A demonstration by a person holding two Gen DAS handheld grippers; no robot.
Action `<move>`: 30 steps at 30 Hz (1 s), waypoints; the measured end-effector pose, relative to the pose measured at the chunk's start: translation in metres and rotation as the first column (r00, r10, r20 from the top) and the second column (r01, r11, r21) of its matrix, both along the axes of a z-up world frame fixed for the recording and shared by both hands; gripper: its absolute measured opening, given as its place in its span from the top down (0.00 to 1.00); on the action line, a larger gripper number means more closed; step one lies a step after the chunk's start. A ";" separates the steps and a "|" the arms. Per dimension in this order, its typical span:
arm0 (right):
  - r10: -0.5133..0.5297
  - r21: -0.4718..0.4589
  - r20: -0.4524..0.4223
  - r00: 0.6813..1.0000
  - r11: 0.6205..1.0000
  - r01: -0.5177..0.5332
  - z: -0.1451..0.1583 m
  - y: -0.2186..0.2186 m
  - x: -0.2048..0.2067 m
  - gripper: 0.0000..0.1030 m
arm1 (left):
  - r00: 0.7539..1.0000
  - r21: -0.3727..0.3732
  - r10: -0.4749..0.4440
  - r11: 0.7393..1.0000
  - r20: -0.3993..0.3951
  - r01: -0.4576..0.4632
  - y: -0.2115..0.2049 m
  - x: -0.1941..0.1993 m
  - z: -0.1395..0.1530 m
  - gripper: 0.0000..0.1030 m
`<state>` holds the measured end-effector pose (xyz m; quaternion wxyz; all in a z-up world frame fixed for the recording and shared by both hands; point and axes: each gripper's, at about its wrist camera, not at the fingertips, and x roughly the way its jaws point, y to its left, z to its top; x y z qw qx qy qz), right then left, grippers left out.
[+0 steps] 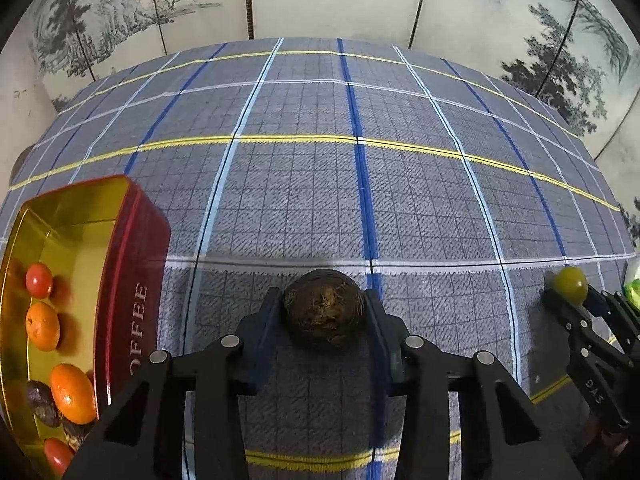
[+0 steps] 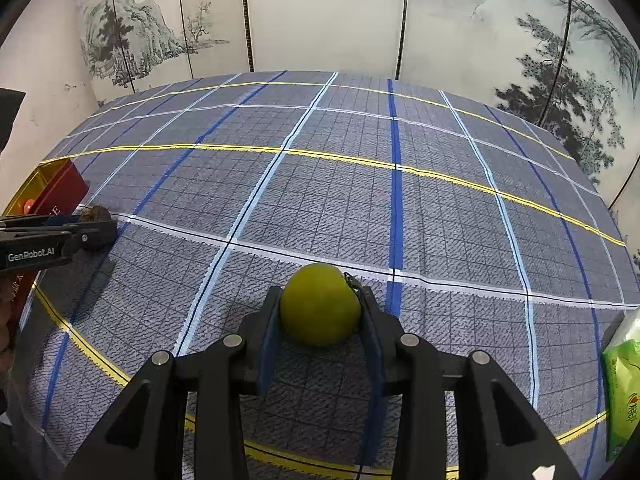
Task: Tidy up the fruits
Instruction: 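Grasp the dark brown fruit on the table with the left gripper, then carry the dark brown fruit into the gold tin and open the left gripper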
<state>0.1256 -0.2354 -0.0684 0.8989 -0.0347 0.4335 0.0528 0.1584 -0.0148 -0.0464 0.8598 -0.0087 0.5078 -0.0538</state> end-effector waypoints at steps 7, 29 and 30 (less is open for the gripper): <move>0.000 0.000 0.000 1.000 1.000 0.000 0.000 0.000 0.000 0.65 | 1.000 0.005 0.005 1.000 0.010 -0.005 0.004 -0.013 0.011 0.60; 0.000 -0.001 0.000 1.000 1.000 0.000 0.000 0.000 0.000 0.65 | 0.998 0.016 0.020 1.000 0.051 -0.021 0.017 -0.046 0.044 0.60; 0.000 -0.001 0.000 1.000 1.000 0.000 0.000 0.000 0.000 0.65 | 0.998 0.022 0.024 0.999 0.056 -0.025 0.018 -0.047 0.045 0.60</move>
